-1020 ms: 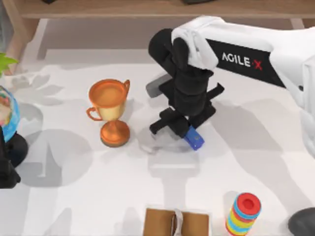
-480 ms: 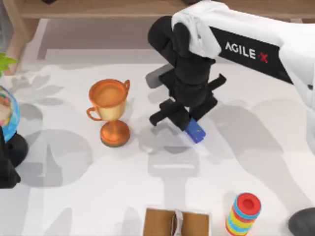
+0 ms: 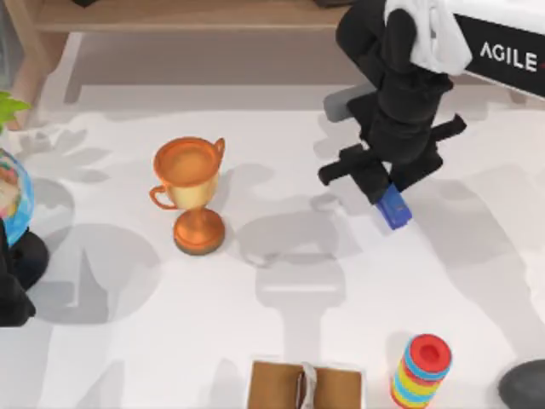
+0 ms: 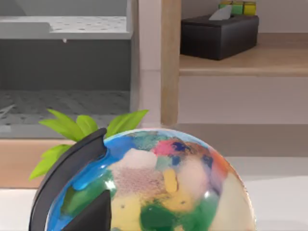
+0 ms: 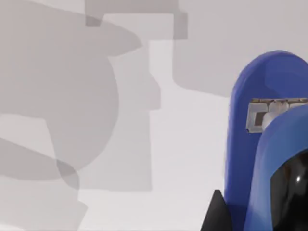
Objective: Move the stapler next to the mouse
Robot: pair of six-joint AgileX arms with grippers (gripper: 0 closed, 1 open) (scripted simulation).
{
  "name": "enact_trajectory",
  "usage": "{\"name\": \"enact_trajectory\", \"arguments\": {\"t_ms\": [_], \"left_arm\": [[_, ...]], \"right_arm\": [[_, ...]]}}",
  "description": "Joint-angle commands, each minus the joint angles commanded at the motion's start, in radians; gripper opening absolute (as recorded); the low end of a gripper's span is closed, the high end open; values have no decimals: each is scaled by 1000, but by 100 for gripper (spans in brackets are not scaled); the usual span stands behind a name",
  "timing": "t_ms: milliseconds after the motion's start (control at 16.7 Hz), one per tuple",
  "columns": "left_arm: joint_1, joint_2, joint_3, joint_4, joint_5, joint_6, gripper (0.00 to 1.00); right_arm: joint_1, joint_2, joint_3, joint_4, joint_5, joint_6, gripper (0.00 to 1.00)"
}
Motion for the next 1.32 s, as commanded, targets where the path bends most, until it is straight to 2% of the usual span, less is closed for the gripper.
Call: {"name": "enact_trajectory", "arguments": {"t_ms": [600,1320], "left_arm": [[0,0,0,0,0,0,100],[0,0,0,0,0,0,100]], "right_arm": [[-270,-332,-530,137,3,106,0],[-295,-367,-556,161,4,121,0]]}}
